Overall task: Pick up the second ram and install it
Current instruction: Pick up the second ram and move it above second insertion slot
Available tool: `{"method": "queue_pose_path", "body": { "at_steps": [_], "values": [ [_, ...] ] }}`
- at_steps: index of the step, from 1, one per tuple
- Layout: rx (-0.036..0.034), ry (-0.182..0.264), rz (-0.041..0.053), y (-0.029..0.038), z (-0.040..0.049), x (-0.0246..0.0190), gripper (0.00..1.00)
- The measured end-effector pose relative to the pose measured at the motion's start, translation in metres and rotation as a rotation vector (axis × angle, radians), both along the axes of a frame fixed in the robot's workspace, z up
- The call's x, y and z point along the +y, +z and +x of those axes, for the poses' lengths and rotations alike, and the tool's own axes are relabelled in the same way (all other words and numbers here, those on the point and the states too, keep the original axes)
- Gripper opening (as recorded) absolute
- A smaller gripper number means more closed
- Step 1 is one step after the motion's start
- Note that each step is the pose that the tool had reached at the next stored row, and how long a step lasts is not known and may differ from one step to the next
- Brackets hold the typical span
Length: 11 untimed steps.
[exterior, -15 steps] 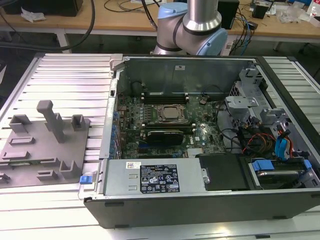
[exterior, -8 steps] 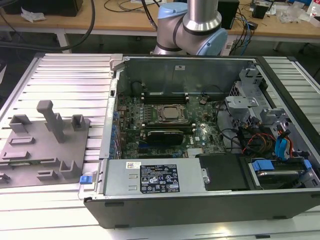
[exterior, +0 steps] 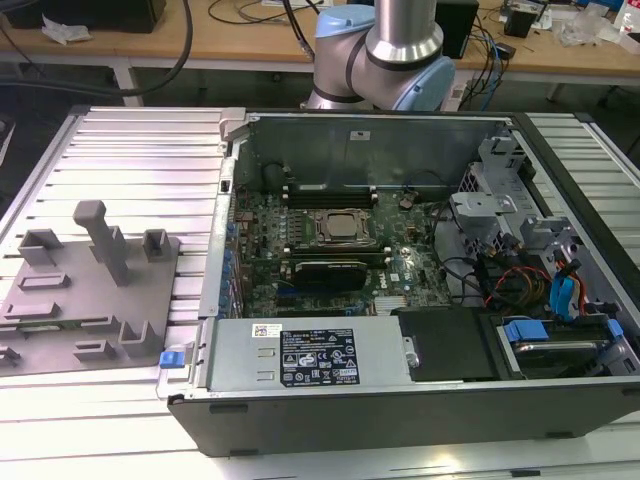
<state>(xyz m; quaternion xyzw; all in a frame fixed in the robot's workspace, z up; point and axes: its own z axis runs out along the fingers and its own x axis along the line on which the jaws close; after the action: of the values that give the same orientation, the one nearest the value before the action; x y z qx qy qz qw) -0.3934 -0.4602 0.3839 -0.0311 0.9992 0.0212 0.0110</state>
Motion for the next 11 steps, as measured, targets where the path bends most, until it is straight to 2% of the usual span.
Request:
{"method": "queue_pose_path", "body": {
  "at_steps": [5, 11],
  "values": [
    [0.0000, 0.078, 0.0000, 0.0000, 0.0000, 0.0000, 0.11],
    [0.0000, 0.136, 0.0000, 0.0000, 0.0000, 0.0000, 0.11]
  ]
}}
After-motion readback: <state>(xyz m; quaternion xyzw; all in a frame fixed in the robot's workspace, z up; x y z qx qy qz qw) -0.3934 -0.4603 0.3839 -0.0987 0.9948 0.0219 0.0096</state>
